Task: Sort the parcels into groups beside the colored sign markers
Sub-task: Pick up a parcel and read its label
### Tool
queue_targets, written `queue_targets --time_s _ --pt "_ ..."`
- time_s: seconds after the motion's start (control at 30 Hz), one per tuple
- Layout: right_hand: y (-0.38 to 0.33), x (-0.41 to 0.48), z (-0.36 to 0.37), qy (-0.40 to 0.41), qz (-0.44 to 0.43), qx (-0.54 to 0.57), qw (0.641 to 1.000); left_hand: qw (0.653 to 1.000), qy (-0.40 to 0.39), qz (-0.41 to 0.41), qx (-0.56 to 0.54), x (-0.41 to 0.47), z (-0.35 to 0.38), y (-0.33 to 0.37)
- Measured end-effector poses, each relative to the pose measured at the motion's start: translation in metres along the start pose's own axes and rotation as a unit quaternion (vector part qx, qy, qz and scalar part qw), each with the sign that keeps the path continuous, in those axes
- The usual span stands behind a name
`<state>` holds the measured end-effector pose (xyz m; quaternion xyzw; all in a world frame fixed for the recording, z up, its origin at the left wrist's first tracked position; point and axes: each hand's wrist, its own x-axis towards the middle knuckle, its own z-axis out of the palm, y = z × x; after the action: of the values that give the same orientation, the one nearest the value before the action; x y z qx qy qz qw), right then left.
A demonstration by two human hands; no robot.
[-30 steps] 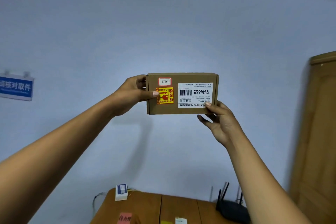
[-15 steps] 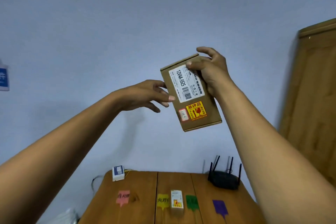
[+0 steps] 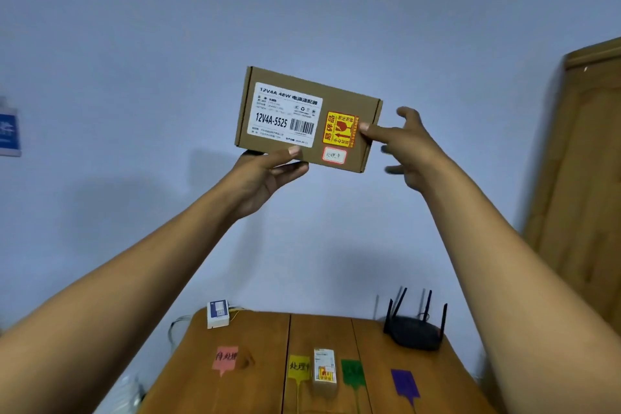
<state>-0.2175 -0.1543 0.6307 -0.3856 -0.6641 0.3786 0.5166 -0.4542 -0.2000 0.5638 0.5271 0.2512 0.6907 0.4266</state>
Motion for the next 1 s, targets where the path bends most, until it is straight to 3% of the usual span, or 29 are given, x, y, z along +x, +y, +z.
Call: queue_targets --time_s 0.1,0.27,0.6,0.87,1.0 --pt "0.008 0.002 -0.002 -0.055 0.000 0.097 0.994 0.999 -0.002 -0.010 -0.044 0.000 0.004 -0.011" --pt "0.021 0.004 -0.005 -0.041 -0.037 0.102 0.993 0.998 0.007 -0.020 -0.061 0.003 0.008 -0.028" --pt "0.089 0.014 -0.052 -0.010 0.024 0.069 0.997 0.993 -0.003 -0.115 -0.028 0.027 0.026 -0.098" --pt "0.244 0.032 -0.116 0.037 0.163 0.040 0.985 0.971 0.100 -0.217 0.005 0.055 0.027 -0.235" --pt "0.333 0.040 -0.139 0.045 0.258 0.024 0.965 0.943 0.085 -0.309 0.085 0.057 0.021 -0.326"
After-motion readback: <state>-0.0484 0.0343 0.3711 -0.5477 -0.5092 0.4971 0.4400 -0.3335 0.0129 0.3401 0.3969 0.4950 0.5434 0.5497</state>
